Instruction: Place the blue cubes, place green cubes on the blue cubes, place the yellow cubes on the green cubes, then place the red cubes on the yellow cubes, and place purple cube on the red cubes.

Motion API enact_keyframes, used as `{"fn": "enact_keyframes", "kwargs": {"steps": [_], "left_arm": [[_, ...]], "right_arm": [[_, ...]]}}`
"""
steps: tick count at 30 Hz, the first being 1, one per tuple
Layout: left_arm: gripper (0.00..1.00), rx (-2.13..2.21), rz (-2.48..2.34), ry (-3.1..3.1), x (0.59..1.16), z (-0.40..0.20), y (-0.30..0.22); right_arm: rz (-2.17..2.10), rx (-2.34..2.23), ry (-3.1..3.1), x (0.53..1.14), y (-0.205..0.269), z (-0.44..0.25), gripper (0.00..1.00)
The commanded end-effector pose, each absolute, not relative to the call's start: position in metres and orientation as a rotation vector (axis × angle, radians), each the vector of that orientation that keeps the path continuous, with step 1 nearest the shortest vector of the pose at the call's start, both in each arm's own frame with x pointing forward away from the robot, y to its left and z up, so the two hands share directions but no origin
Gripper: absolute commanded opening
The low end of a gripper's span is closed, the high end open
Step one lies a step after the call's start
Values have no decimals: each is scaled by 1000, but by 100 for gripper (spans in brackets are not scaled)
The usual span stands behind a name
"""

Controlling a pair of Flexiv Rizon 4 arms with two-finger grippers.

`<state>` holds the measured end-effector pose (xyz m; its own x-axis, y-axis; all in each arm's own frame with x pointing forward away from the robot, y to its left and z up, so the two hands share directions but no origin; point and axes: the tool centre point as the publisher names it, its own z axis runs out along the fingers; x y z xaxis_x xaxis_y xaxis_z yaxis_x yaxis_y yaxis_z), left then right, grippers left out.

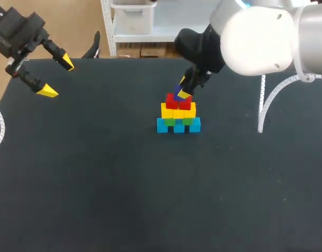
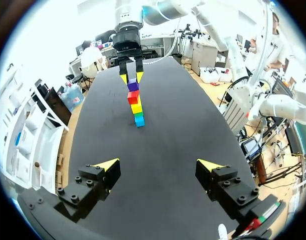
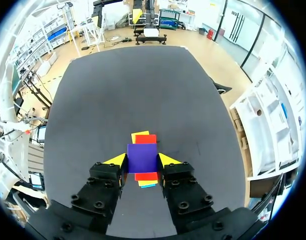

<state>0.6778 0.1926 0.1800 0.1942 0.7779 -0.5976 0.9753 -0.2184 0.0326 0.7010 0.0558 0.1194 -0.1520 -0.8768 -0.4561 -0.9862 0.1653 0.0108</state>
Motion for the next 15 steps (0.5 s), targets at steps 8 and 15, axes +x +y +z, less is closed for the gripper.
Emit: {"fn": "enact_keyframes", "kwargs": {"steps": [8, 15], "left_arm": [[100, 2074, -659, 1637, 680, 180, 193], [100, 2074, -659, 1637, 680, 180, 193]], "right_arm": [[436, -1785, 2114, 702, 56, 119, 0], [437, -1793, 2118, 703, 57, 118, 0]]}}
